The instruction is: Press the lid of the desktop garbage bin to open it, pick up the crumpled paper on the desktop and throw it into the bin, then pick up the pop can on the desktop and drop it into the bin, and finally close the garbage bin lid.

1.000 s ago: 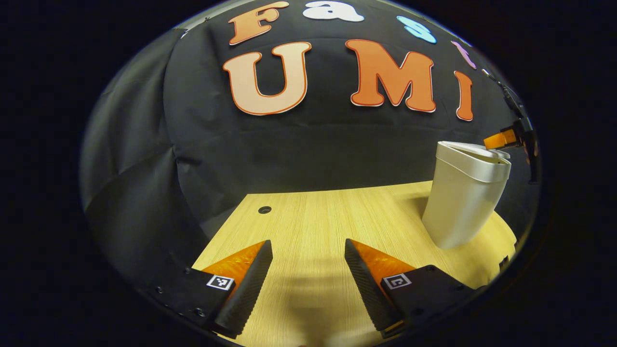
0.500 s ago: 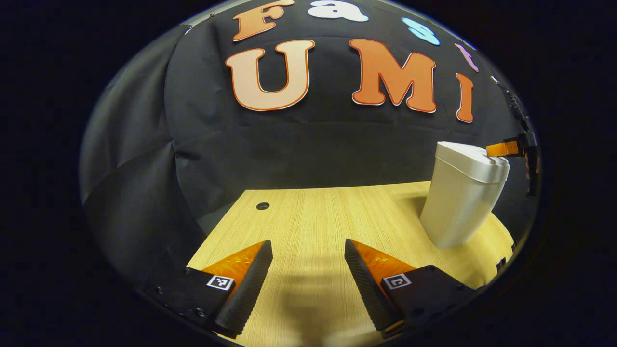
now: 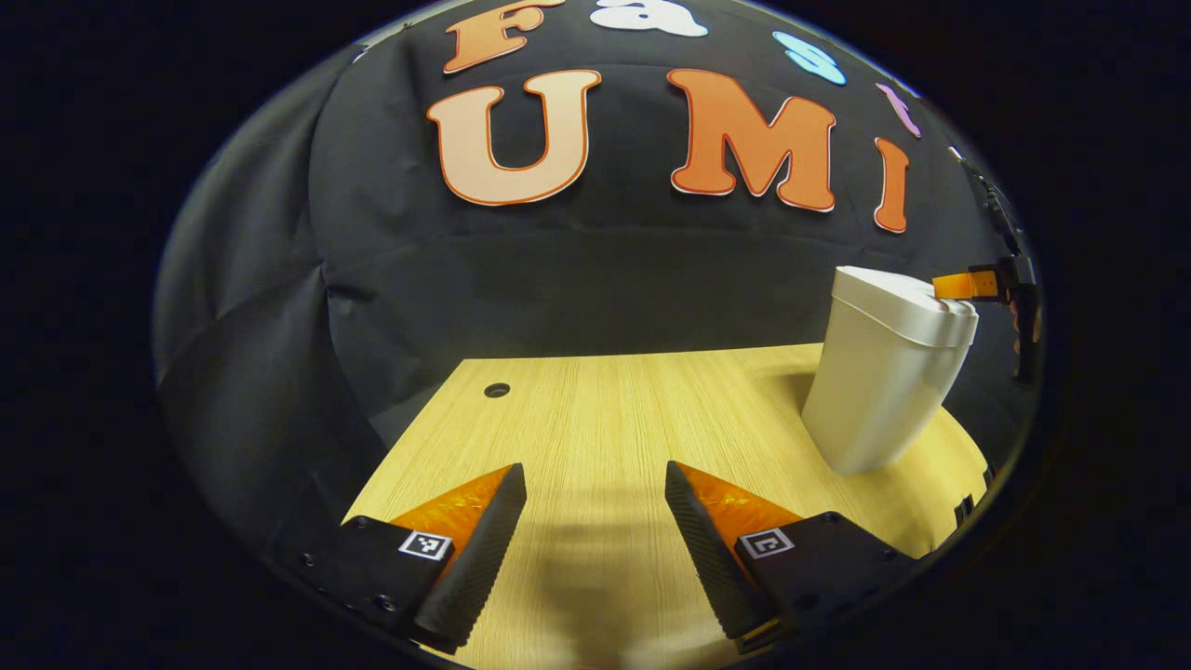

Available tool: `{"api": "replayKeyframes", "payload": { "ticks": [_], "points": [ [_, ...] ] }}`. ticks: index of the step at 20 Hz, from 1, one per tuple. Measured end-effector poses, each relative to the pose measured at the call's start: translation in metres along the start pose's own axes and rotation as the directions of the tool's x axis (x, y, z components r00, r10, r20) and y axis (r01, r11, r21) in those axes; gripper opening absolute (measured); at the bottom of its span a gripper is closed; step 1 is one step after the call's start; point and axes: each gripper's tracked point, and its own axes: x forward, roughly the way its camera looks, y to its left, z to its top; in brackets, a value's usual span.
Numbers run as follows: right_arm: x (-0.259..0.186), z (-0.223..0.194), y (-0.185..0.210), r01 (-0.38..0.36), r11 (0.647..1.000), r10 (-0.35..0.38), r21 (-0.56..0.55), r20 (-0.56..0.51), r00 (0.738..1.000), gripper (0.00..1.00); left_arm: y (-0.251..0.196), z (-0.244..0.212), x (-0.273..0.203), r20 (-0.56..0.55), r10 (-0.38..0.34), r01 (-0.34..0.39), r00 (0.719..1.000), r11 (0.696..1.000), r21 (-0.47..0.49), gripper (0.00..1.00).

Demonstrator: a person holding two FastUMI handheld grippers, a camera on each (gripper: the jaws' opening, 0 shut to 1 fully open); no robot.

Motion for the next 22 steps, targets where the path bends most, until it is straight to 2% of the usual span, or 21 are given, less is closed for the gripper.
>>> {"api": "replayKeyframes", "payload": {
  "ticks": [1, 2, 3, 12, 16, 22],
  "points": [
    [0.001, -0.002, 0.000, -0.003, 1.000, 0.003, 0.000, -0.006, 1.000, 0.74, -0.001, -0.001, 0.000, 0.000, -0.002, 0.002, 1.000, 1.000, 0.002, 0.96],
    [0.001, -0.002, 0.000, -0.005, 1.000, 0.005, 0.004, -0.003, 1.000, 0.78, -0.001, 0.000, 0.000, 0.000, -0.004, 0.004, 1.000, 1.000, 0.003, 0.96],
    [0.001, -0.002, 0.000, -0.006, 1.000, 0.006, 0.010, -0.002, 1.000, 0.79, -0.001, 0.000, 0.000, -0.003, -0.007, 0.007, 1.000, 1.000, 0.003, 0.96],
    [-0.007, 0.000, 0.001, 0.001, 0.999, -0.003, 0.033, 0.068, 0.998, 0.77, 0.005, 0.010, -0.002, 0.022, -0.002, 0.001, 1.000, 0.999, 0.037, 0.96],
    [-0.017, -0.001, 0.011, -0.027, 0.996, 0.020, 0.081, 0.083, 0.996, 0.77, 0.008, 0.027, -0.001, 0.061, 0.002, -0.005, 0.998, 0.999, 0.052, 0.96],
    [-0.038, -0.009, 0.021, -0.027, 0.999, 0.024, 0.021, 0.126, 0.992, 0.81, 0.010, 0.065, -0.003, 0.136, -0.001, -0.007, 0.991, 0.998, 0.057, 0.96]
  ]
}}
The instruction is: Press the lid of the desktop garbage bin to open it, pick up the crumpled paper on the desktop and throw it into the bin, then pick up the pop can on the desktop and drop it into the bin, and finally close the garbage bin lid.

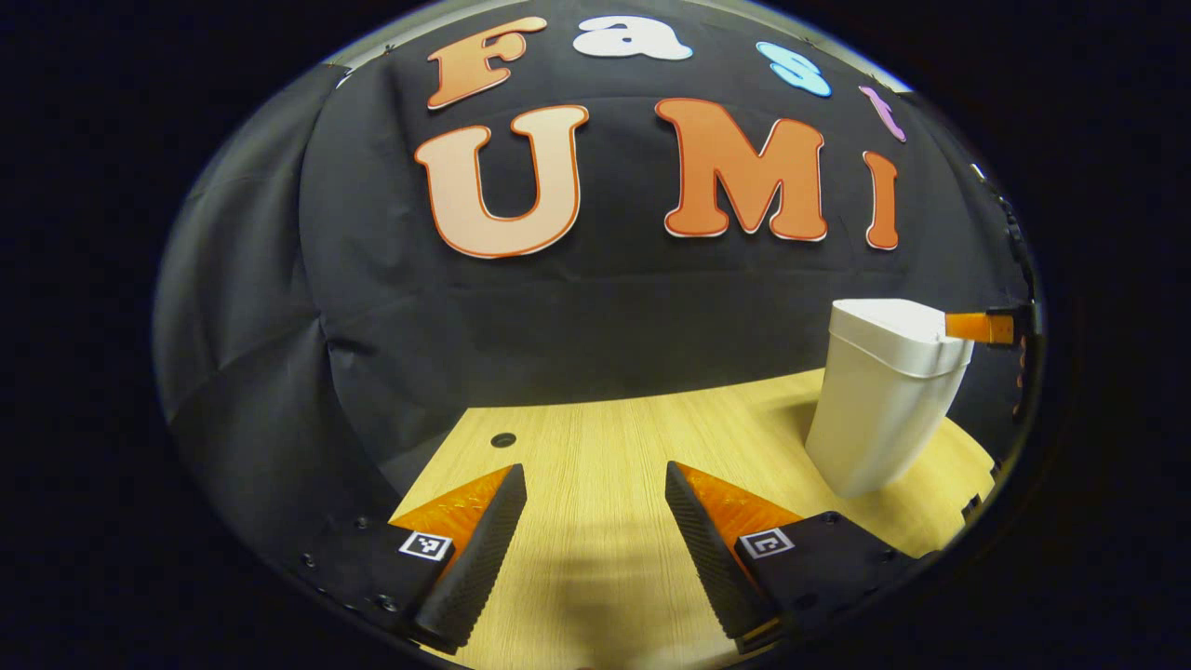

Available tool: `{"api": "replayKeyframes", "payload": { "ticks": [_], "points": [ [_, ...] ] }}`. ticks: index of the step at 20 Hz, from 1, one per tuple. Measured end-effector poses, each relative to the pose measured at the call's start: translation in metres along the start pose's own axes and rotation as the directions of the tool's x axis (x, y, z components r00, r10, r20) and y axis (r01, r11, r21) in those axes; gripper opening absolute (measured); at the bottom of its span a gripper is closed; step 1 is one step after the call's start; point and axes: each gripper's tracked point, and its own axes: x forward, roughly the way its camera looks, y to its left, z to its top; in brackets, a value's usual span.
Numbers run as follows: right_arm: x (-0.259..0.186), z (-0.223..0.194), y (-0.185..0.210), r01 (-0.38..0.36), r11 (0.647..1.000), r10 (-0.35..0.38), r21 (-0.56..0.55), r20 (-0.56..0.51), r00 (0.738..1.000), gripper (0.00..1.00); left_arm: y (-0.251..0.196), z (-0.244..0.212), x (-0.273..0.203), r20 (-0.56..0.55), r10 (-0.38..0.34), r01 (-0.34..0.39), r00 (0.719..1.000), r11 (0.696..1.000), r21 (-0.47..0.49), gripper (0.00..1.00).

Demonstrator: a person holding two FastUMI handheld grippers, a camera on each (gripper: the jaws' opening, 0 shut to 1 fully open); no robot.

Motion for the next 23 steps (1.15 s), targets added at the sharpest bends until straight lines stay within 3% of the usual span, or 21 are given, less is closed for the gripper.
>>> {"api": "replayKeyframes", "payload": {
  "ticks": [5, 11, 16, 23],
  "points": [
    [-0.016, 0.010, 0.027, -0.041, 0.998, 0.043, -0.038, 0.051, 0.998, 0.98, 0.003, 0.036, 0.000, 0.090, 0.010, -0.011, 0.996, 1.000, 0.007, 0.96],
    [-0.033, 0.013, 0.070, -0.124, 0.982, 0.138, -0.143, 0.092, 0.986, 0.97, 0.012, 0.078, -0.009, 0.209, 0.039, -0.035, 0.977, 0.999, -0.023, 0.96],
    [-0.040, 0.004, 0.103, -0.190, 0.968, 0.205, -0.164, 0.083, 0.975, 0.98, 0.016, 0.107, -0.025, 0.295, 0.058, -0.054, 0.954, 0.998, -0.023, 0.96],
    [-0.044, 0.006, 0.118, -0.223, 0.958, 0.242, -0.180, 0.095, 0.965, 0.98, 0.010, 0.120, -0.032, 0.341, 0.062, -0.059, 0.938, 0.998, -0.020, 0.96]
  ]
}}
